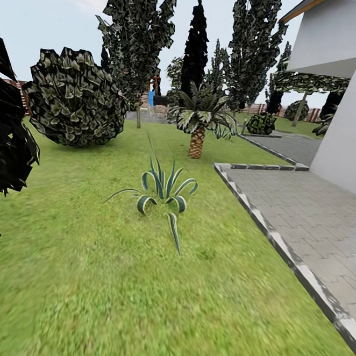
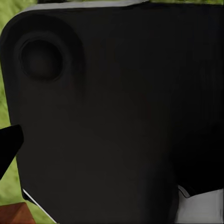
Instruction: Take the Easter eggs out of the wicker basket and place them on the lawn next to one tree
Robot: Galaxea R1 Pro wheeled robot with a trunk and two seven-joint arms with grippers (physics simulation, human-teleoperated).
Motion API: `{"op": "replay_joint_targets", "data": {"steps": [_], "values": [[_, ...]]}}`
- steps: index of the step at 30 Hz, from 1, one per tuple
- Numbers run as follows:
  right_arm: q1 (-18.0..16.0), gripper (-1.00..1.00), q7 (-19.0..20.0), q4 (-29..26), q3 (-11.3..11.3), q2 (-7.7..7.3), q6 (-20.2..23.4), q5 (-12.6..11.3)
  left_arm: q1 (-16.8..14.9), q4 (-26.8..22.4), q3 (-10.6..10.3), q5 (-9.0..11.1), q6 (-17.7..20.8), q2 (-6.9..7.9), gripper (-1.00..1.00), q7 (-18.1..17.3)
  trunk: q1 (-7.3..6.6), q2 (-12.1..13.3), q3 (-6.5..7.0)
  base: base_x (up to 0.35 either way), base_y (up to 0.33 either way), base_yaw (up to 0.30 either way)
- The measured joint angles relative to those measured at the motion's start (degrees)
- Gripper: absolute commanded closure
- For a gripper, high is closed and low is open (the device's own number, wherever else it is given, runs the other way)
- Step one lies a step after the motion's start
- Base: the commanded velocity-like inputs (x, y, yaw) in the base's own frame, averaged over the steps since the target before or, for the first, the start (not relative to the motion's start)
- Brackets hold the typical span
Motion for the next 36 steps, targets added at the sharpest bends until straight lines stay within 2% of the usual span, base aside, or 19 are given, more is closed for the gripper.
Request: {"op": "replay_joint_targets", "data": {"steps": [2, 8, 36], "values": [[0.0, -1.0, 0.0, 0.0, 0.0, 0.03, 0.1, 0.0, 0.0, -0.1, 0.0, 0.0, 0.0, -0.37, -1.0, 0.6, 0.0, 0.0, 0.0, 0.0, 0.0, 0.0], [0.0, -1.0, 0.0, -0.1, 0.0, 0.03, 0.1, 0.0, 0.0, -0.1, 0.0, -0.1, 0.1, 0.28, -1.0, 1.0, -0.02, 0.0, 0.0, 0.075, 0.116, 0.0], [0.0, -1.0, 0.0, -0.1, 0.0, 0.06, 0.1, 0.0, 0.0, -0.2, 0.2, 0.0, 0.2, 0.88, -1.0, 1.2, -0.02, 0.0, 0.0, 0.2, 0.271, 0.0]]}}
